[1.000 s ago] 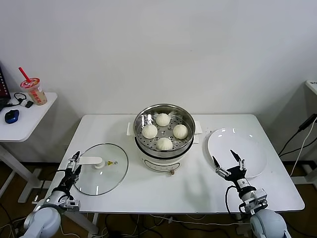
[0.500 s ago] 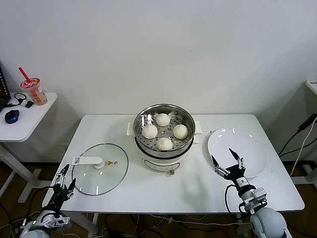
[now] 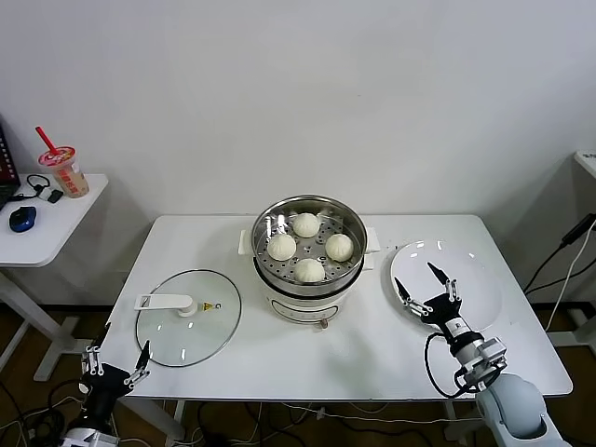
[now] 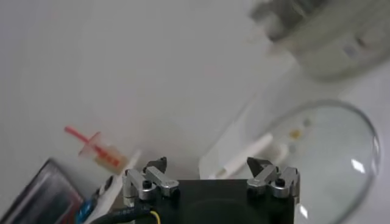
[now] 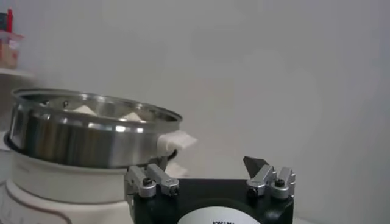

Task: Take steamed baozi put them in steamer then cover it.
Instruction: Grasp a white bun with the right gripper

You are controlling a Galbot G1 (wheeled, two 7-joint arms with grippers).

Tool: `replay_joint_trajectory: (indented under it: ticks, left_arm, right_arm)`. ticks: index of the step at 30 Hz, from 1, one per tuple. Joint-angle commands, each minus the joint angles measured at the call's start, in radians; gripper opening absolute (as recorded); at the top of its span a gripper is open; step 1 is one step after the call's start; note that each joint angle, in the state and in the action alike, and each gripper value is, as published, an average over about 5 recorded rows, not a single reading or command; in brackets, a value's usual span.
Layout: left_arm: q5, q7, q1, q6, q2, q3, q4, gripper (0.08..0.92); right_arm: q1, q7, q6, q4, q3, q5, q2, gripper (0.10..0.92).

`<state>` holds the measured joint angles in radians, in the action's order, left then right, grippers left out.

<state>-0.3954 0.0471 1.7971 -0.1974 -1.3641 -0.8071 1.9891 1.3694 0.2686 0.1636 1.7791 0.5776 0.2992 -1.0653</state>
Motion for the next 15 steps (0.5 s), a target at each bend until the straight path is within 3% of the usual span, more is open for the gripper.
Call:
replay_joint_trajectory:
  ticks: [1,8,15]
  left_arm:
    - [0.401,0.015,0.028,-0.068,-0.180,-0.028,0.139,0.823]
    - [0.440,0.035,-0.067,-0.006,-0.199,-0.012,0.185,0.823]
    - [0.453,0.052,-0.144,0.054,-0.168,0.018,0.170,0.823]
  right_arm:
    - [-0.080,0.009,-0.062,0.107,-0.017,0.064,0.079,0.823]
    - [-0.279,-0.059,-0.250,0.184,-0.130,0.098,0.169,0.823]
    - [-0.561,-0.049,-0.362,0.096,-0.344,0.216,0.329,0.823]
